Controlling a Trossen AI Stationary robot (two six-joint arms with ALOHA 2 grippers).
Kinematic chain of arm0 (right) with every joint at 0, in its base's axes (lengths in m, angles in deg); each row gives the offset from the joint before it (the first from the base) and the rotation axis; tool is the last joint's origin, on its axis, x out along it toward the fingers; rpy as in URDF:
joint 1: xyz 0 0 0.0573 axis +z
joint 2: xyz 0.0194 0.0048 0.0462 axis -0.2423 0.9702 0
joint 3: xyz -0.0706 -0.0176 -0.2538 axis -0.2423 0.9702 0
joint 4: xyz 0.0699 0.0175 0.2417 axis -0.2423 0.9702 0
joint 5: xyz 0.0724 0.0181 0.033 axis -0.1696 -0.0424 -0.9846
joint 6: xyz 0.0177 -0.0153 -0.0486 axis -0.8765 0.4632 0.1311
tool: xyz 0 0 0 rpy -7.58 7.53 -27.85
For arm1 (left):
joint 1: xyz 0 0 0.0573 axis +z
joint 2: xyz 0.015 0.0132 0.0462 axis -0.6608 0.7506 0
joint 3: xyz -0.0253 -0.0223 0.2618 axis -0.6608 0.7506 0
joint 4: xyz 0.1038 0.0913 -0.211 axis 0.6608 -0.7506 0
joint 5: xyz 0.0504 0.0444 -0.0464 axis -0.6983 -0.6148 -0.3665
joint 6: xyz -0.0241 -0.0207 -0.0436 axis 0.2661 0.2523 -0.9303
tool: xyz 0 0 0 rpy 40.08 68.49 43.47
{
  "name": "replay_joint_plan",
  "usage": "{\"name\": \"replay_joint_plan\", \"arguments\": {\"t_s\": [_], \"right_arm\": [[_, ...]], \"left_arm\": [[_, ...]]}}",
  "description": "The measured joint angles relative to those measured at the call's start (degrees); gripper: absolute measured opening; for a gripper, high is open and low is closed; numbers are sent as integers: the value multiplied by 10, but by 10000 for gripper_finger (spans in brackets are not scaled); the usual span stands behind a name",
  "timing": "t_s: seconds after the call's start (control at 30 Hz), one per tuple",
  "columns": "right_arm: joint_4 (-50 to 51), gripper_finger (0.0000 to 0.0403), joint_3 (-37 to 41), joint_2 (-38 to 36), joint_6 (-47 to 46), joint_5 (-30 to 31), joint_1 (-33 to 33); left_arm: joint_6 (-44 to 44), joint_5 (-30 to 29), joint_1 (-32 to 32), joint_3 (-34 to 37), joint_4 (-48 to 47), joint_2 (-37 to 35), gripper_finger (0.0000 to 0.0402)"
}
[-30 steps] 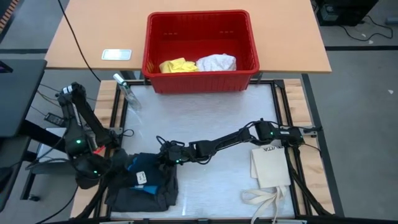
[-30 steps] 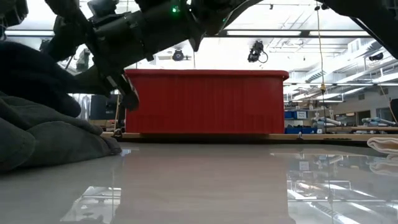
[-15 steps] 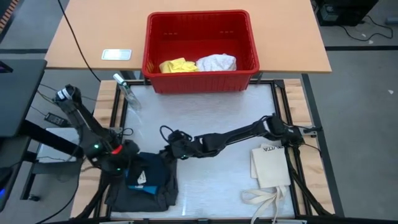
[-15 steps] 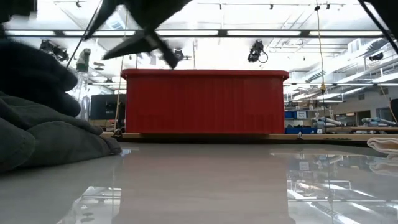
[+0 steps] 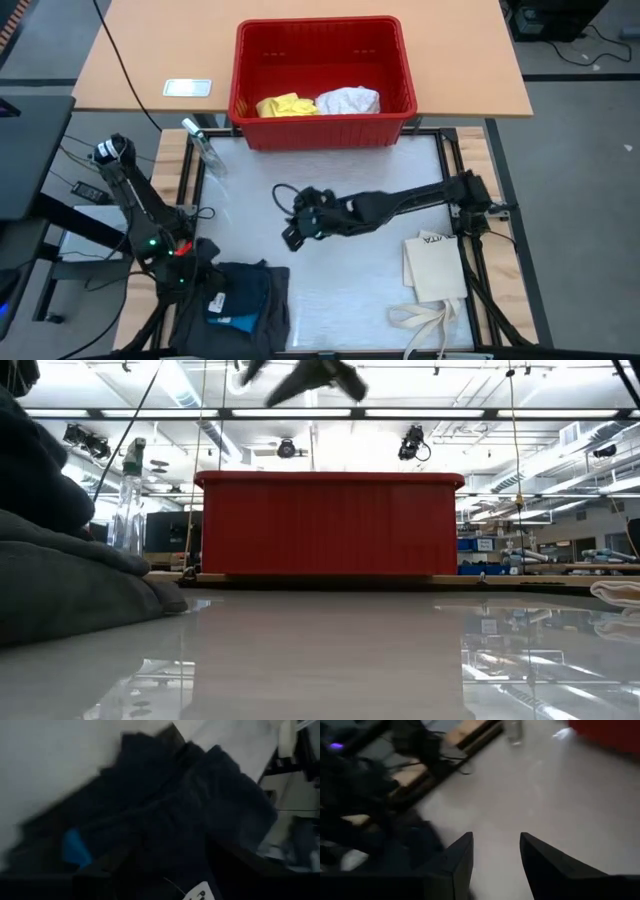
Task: Fold laundry
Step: Stack the black shorts on top of the stacked shorts, then fold the yellow shirt
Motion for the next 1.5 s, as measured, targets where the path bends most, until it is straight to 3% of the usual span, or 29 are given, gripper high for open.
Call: {"name": "replay_joint_plan", "arguments": {"t_s": [0.2,0.37,0.5,0.7,0.9,1.07,1.27,1.37,1.5], "right_arm": [[111,168,0,-72,64,48,-39],[146,168,0,-119,198,1,-131],[127,168,0,-150,319,-29,-215],[88,168,0,-168,440,-37,-329],[96,169,31,-162,432,-60,-430],[112,169,69,-161,394,-152,-499],[165,169,114,-161,363,-213,-534],[199,169,142,-165,364,-237,-527],[190,169,180,-167,367,-243,-513]], "left_arm": [[54,-35,61,-118,-209,0,222],[242,-61,210,-187,-253,0,221],[436,-53,380,-228,-192,0,221],[672,21,630,-250,-16,0,221],[866,51,826,-250,119,41,221],[913,207,970,-250,245,105,221],[890,338,1066,-250,290,195,221],[894,396,1068,-248,267,231,221],[925,408,1046,-248,235,267,221]]}}
